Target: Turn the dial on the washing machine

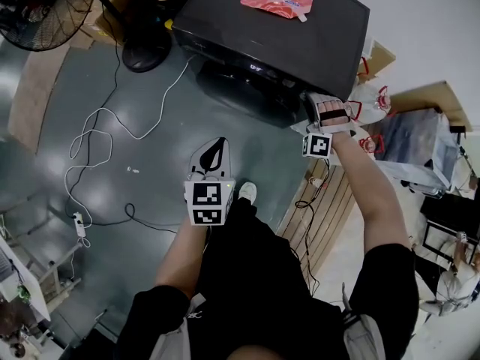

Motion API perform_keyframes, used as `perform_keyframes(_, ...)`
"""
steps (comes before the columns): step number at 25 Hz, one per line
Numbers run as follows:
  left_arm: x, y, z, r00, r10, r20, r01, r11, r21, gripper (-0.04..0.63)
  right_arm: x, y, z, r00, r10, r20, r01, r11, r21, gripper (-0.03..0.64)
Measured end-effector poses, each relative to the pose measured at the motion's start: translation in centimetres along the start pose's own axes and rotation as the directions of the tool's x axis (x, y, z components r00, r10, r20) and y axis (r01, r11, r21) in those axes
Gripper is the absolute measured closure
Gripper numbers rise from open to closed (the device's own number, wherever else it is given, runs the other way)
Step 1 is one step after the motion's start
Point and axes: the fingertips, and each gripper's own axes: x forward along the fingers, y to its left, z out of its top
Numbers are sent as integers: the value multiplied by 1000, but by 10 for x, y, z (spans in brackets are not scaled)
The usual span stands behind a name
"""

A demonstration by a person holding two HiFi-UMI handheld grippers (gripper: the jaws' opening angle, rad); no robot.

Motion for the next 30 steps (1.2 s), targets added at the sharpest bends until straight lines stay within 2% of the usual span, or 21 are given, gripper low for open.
perform_keyframes(3,-1,-1,0,1000,3,-5,-3,1000,6,586,-1,-1,-1,1000,-5,7,4,999,42,393)
perform_keyframes(6,0,-2,1,1000,1,-10,-1,1000,15,586,0,-2,-2,999,-39,-18,40,991,124,391)
perform_keyframes(11,0,0,1,1000,4,-19,-4,1000,28,586,0,-5,-5,989,-123,-78,140,951,275,387)
perform_keyframes(20,-6,6,-3,999,11,-33,-10,1000,28,586,-2,-6,-5,981,-133,-138,174,920,350,387)
perform_keyframes(24,-7,9,-1,1000,12,-28,-11,1000,25,586,-1,-8,-5,975,-139,-171,197,896,399,385)
perform_keyframes(27,-8,10,-3,1000,11,-28,-10,1000,23,586,-2,-9,-6,970,-149,-195,224,861,456,387)
perform_keyframes(30,-8,10,-6,999,7,-32,-6,1000,22,586,0,-8,-9,956,-152,-249,270,785,558,385)
